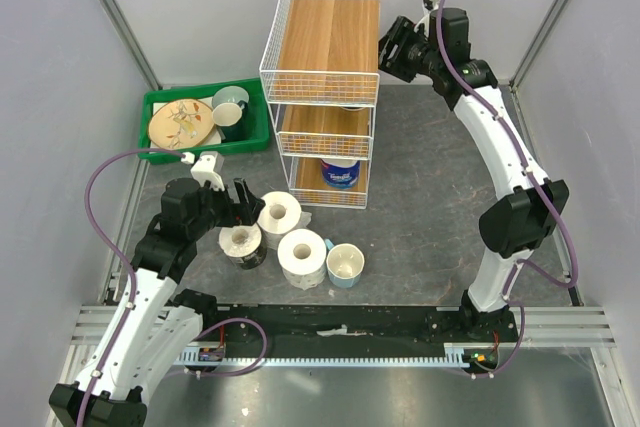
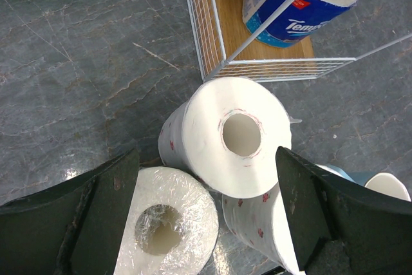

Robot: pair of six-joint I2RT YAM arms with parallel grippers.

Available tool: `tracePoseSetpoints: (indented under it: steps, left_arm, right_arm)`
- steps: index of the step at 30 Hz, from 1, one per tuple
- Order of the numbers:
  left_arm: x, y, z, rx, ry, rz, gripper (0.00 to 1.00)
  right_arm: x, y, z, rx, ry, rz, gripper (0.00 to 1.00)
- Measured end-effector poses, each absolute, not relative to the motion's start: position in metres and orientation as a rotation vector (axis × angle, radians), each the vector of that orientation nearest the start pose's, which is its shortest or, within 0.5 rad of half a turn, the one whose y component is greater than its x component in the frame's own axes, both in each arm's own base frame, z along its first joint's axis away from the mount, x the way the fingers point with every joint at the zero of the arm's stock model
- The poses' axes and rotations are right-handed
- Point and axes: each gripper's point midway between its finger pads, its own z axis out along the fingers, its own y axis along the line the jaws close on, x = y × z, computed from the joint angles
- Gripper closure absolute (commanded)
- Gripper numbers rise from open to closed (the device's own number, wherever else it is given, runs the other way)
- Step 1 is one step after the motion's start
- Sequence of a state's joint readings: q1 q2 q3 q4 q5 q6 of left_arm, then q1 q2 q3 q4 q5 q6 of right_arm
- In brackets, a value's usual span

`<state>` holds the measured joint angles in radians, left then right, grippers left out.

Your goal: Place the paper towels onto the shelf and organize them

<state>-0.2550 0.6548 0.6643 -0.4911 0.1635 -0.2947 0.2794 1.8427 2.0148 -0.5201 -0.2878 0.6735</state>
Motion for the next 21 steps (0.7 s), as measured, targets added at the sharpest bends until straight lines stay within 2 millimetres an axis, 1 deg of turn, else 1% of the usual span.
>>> tracePoseSetpoints:
  steps: [11,21]
  left_arm:
    - [0.235,-0.103,0.188,0.062,2.083,-0.506,0.06]
    - [0.235,-0.103,0.188,0.062,2.083,-0.506,0.06]
  right_arm:
    - [0.497,0.229,0.354,0.257,1.96,1.017,0.35]
    - [0.496,0.237,0.351,0.304,1.927,1.128,0.34]
